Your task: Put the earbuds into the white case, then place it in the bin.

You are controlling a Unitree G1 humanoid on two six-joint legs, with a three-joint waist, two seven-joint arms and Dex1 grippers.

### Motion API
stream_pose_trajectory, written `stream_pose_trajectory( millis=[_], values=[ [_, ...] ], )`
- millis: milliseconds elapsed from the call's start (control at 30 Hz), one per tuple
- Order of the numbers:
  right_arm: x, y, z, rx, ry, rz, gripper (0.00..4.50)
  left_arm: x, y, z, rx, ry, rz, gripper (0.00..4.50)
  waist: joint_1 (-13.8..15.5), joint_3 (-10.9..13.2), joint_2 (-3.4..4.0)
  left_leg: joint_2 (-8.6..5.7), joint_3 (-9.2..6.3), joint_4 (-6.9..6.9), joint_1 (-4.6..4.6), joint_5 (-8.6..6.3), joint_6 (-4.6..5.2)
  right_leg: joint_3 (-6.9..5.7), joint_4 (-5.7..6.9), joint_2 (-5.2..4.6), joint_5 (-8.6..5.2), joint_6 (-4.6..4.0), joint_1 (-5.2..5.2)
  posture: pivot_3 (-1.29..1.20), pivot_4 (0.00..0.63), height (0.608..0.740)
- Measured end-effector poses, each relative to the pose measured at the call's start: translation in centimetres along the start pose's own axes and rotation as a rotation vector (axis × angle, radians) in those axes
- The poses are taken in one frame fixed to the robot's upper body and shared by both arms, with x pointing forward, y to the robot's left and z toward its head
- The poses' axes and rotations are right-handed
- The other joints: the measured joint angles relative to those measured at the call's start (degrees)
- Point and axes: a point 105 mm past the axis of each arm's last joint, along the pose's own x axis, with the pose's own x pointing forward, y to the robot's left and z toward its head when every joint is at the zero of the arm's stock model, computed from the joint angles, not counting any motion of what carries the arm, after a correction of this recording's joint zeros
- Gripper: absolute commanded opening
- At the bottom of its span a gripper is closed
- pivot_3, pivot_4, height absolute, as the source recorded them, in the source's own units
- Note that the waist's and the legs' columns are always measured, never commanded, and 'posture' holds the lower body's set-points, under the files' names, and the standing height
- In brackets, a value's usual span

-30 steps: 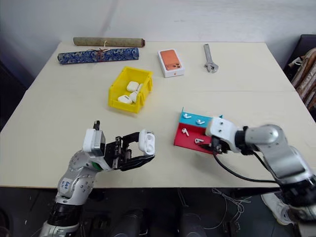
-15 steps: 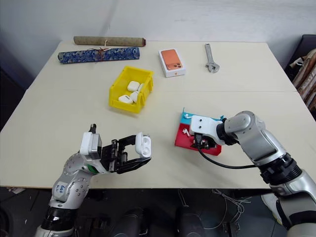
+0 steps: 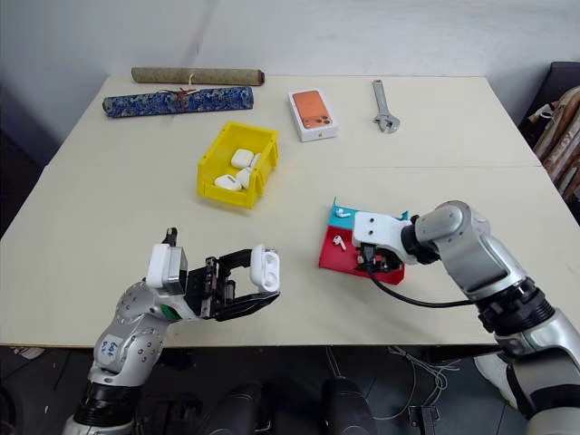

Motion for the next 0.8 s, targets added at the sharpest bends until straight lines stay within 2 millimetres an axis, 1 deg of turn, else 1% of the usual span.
stream_pose_trajectory(
  millis=[133, 267, 433, 800],
  values=[
    [-0.07, -0.29, -0.52, 0.007, 0.017, 0.007, 2.17, 0.04, -0.04, 0.17, 0.008, 0.003, 0.002, 2.80, 0.0, 0.0, 0.00, 0.00, 0.01, 0.00, 0.00, 0.00, 0.00, 0.00, 0.00, 0.00, 0.00, 0.00, 0.00, 0.00, 0.150, 0.740],
    [0.00, -0.88, -0.14, 0.000, 0.005, -0.001, 2.17, 0.01, 0.01, 0.14, 0.007, 0.005, 0.007, 2.80, -0.3, 0.0, 0.00, 0.01, 0.00, 0.00, 0.00, 0.00, -0.01, -0.01, 0.01, 0.01, 0.00, 0.00, 0.00, 0.00, 0.150, 0.740],
    [0.40, -0.93, -0.35, 0.009, 0.004, 0.009, 2.17, -0.01, 0.07, 0.13, 0.007, 0.007, 0.013, 2.80, -0.6, 0.0, 0.00, 0.00, 0.00, 0.00, 0.00, 0.00, -0.01, -0.01, 0.00, 0.00, 0.00, 0.00, 0.00, 0.00, 0.150, 0.740],
    [0.44, -0.89, -0.39, -0.014, 0.008, 0.014, 2.17, -0.09, 0.21, 0.08, 0.003, 0.015, 0.023, 2.80, -1.0, 0.0, 0.00, 0.00, 0.00, 0.00, 0.00, 0.00, -0.01, -0.01, 0.01, 0.00, 0.00, 0.00, 0.01, 0.00, 0.150, 0.740]
  ],
)
